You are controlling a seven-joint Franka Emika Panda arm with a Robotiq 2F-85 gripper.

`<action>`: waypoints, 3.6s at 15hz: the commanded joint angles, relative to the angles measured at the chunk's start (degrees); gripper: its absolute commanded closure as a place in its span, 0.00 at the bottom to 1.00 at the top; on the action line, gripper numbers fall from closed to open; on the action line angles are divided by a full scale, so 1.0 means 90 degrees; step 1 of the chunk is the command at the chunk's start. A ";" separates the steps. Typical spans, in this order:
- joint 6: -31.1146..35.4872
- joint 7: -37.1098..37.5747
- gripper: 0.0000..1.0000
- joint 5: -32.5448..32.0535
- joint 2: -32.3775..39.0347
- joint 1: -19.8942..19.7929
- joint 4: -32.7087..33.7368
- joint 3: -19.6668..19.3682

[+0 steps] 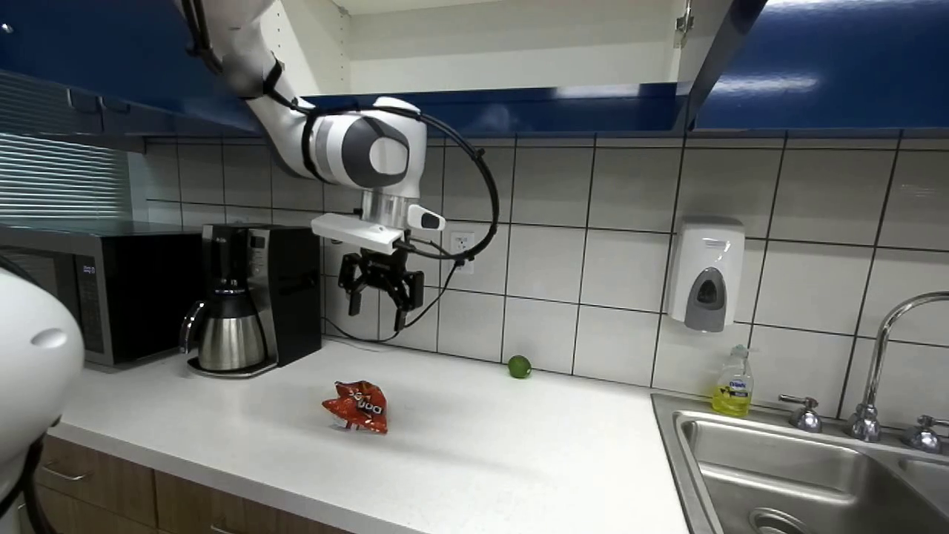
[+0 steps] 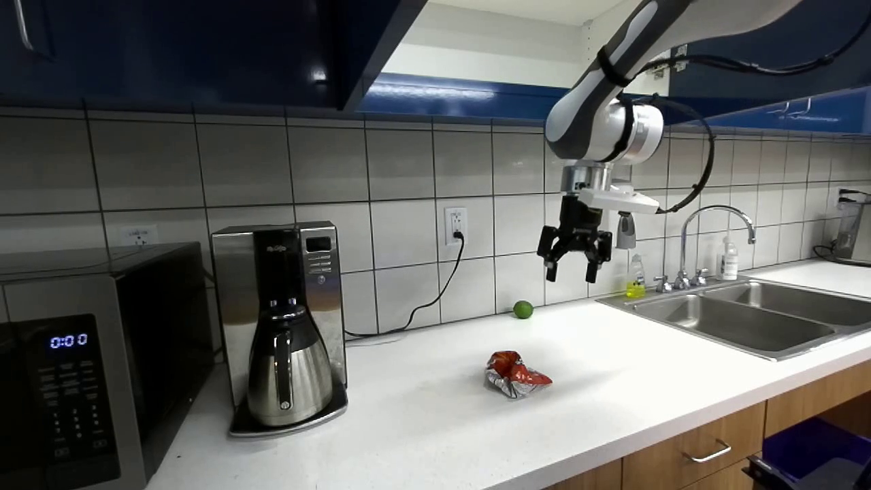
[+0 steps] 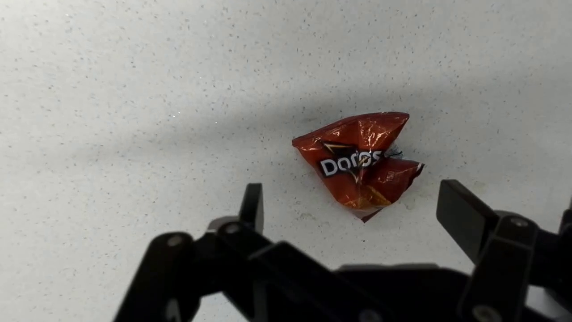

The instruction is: Put the packet into the cupboard

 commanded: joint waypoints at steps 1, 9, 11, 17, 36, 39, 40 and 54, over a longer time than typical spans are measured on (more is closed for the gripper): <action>0.0671 0.0246 0.00 0.0225 0.0630 0.0014 0.0059 0.0255; 0.1730 0.0551 0.00 0.0223 0.1758 0.0091 0.0201 0.0633; 0.1948 0.0631 0.00 0.0223 0.1988 0.0095 0.0268 0.0699; 0.2426 0.0849 0.00 0.0197 0.2542 0.0088 0.0560 0.0816; 0.2343 0.2370 0.00 -0.0735 0.3411 0.0530 0.1295 0.0368; 0.2250 0.2577 0.00 -0.0886 0.3473 0.0618 0.1373 0.0318; 0.2217 0.2599 0.00 -0.0881 0.3495 0.0622 0.1400 0.0333; 0.2124 0.2648 0.26 -0.0815 0.3531 0.0671 0.1515 0.0379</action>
